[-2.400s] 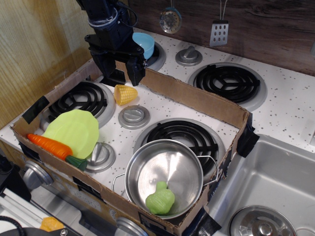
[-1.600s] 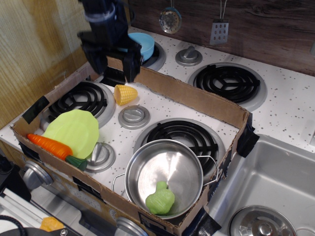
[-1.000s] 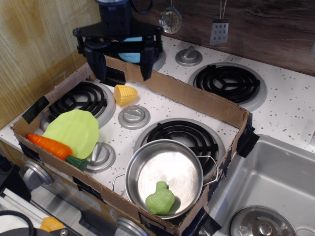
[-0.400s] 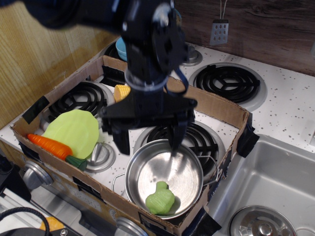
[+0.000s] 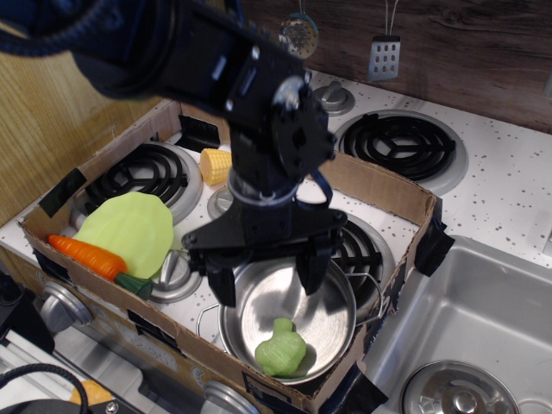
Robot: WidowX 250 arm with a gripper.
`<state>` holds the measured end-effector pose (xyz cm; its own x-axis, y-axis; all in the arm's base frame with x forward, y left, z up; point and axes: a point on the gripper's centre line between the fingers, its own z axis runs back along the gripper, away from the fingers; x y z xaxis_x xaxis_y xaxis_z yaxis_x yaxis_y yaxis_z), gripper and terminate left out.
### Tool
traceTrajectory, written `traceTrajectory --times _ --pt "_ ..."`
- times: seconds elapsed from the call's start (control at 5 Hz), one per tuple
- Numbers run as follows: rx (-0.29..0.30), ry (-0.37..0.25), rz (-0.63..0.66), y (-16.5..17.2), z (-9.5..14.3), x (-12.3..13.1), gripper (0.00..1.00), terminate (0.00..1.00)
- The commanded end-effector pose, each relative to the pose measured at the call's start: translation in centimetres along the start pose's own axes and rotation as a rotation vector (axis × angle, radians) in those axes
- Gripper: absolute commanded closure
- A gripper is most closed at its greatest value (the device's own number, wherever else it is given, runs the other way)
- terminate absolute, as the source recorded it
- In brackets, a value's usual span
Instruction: Take broccoli out of pan
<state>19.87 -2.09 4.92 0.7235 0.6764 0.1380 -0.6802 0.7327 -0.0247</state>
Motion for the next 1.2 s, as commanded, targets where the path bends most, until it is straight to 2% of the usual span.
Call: traceTrajectory --times 0.0,0.8,1.0 --pt "-0.047 -0.029 0.044 -0.9 -2.2 -0.4 0.00 0.00" --pt "-0.150 0.027 0.102 -2.1 -4.5 -2.1 0.00 0.00" --pt "-0.146 0.029 0.097 -2.0 -4.2 -2.1 1.00 0.00"
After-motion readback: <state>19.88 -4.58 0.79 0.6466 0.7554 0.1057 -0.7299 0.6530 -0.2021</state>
